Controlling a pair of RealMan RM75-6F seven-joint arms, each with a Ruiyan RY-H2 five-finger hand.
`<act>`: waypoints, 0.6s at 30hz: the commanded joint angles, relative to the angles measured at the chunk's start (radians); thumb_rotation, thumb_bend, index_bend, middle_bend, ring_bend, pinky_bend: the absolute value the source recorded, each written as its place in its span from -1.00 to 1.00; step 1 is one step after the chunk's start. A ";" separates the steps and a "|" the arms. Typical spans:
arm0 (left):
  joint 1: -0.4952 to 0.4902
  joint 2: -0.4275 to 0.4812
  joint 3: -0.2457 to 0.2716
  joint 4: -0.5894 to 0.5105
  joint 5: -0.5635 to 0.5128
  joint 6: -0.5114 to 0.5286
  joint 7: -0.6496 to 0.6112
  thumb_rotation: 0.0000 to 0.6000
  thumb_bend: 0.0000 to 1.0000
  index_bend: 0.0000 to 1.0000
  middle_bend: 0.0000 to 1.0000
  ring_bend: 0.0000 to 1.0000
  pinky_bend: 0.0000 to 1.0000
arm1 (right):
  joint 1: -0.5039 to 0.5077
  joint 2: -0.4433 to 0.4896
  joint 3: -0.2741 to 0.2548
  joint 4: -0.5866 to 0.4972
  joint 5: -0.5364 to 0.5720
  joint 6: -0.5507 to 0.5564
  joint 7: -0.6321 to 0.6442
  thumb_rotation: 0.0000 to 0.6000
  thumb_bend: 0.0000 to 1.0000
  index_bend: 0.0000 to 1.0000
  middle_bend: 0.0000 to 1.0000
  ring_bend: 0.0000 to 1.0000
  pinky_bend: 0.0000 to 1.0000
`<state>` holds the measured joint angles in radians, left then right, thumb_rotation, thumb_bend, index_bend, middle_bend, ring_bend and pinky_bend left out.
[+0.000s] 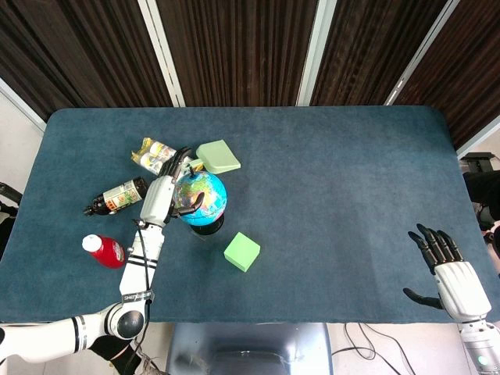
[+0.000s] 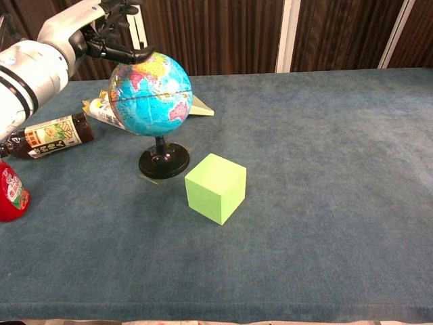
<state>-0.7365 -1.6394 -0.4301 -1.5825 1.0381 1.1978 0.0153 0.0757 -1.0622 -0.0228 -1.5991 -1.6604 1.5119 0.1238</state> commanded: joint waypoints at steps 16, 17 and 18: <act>0.003 -0.002 0.008 0.027 -0.016 -0.015 0.002 1.00 -0.30 -1.00 -1.00 -1.00 -1.00 | -0.002 0.004 0.000 0.000 -0.002 0.004 0.008 1.00 -0.94 -1.00 -1.00 -1.00 -1.00; 0.005 0.001 0.009 0.027 -0.016 -0.017 0.001 1.00 -0.30 -1.00 -1.00 -1.00 -1.00 | -0.003 0.003 0.000 0.000 -0.002 0.004 0.007 1.00 -0.94 -1.00 -1.00 -1.00 -1.00; 0.007 0.003 0.011 0.027 -0.014 -0.017 0.001 1.00 -0.30 -1.00 -1.00 -1.00 -1.00 | -0.002 0.003 0.000 0.000 -0.002 0.004 0.007 1.00 -0.94 -1.00 -1.00 -1.00 -1.00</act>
<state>-0.7307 -1.6374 -0.4195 -1.5553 1.0237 1.1811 0.0168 0.0732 -1.0590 -0.0227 -1.5991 -1.6625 1.5162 0.1304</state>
